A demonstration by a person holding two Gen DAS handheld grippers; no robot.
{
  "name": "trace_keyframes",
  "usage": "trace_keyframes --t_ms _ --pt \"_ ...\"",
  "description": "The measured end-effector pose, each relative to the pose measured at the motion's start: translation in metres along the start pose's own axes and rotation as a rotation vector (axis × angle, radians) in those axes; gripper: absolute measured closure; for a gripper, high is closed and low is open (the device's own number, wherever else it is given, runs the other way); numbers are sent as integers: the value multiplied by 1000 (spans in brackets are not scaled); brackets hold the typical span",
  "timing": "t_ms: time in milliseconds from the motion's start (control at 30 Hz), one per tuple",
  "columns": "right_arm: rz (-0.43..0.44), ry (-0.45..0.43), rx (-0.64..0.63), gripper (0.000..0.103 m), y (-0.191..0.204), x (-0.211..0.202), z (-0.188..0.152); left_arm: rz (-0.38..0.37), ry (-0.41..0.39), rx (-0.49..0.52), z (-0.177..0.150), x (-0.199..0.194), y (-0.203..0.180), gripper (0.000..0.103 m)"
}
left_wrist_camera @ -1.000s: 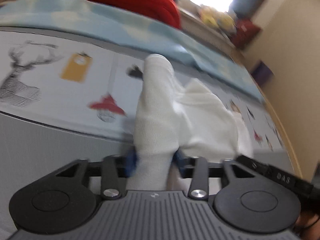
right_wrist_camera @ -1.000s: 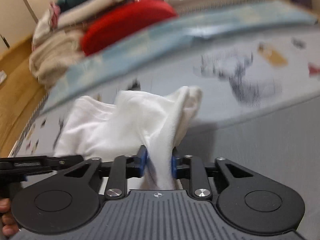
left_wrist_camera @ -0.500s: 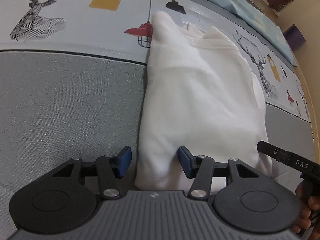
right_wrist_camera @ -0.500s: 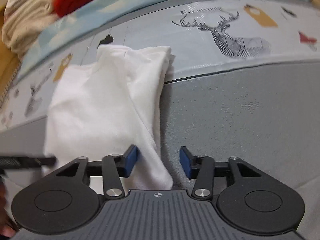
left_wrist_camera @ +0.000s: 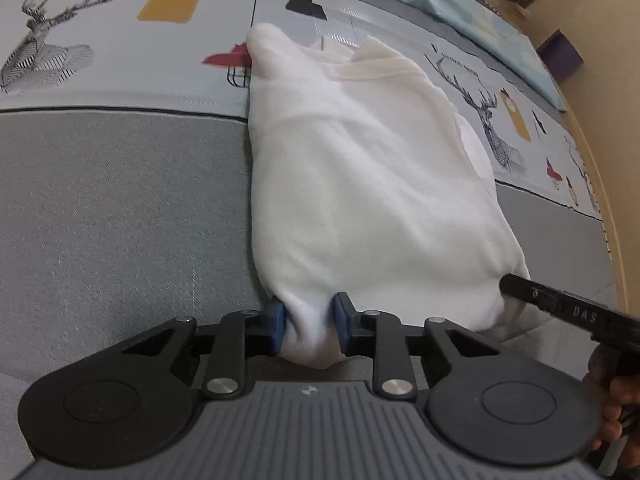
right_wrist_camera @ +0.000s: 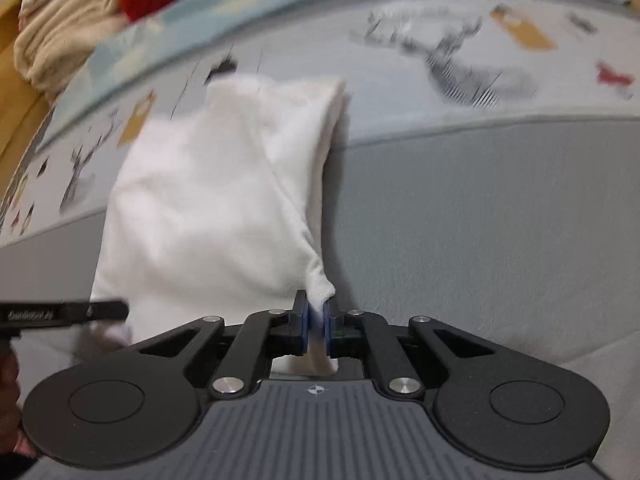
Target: Fold small clothes
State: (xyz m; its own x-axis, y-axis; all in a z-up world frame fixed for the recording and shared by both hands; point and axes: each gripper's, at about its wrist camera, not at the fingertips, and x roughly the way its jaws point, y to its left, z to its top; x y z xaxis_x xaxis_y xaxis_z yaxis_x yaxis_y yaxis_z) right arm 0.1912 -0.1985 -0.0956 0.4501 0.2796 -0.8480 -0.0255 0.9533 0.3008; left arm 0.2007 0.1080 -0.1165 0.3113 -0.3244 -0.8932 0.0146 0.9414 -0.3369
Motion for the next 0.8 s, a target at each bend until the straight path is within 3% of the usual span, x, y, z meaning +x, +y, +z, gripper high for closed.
trace_keyframes --t_ms 100,200,267,367,400,467,533,567,667,733,800 --pt "-14 18 54 94 -9 1 3 94 25 53 -5 4 -4 66" --pt "-61 96 34 90 -7 8 -3 126 21 84 -10 -4 -8 65" --pt "-116 125 8 74 -7 9 -9 147 19 85 -15 -13 -5 64" --pt "-197 109 4 74 -11 -4 -14 242 -2 133 -22 -36 -7 58" --pt "-243 76 -23 74 -10 -14 -15 282 -40 165 -27 -51 -11 53" --pt "-278 -22 -45 71 -8 -42 -14 309 -152 209 -36 -81 -20 31" --pt "-240 -148 -24 66 -6 -80 -16 314 -296 248 -53 -115 -33 19" --pt "-211 -210 -22 55 -2 -100 -20 323 -362 271 -63 -129 -41 17" --pt "-150 -362 -93 33 15 -151 -45 321 -518 346 -102 -160 -69 14" --pt "-125 -435 -174 26 28 -174 -66 263 -546 357 -125 -164 -82 14" --pt "-116 -487 -247 20 37 -185 -91 227 -553 298 -153 -158 -83 14"
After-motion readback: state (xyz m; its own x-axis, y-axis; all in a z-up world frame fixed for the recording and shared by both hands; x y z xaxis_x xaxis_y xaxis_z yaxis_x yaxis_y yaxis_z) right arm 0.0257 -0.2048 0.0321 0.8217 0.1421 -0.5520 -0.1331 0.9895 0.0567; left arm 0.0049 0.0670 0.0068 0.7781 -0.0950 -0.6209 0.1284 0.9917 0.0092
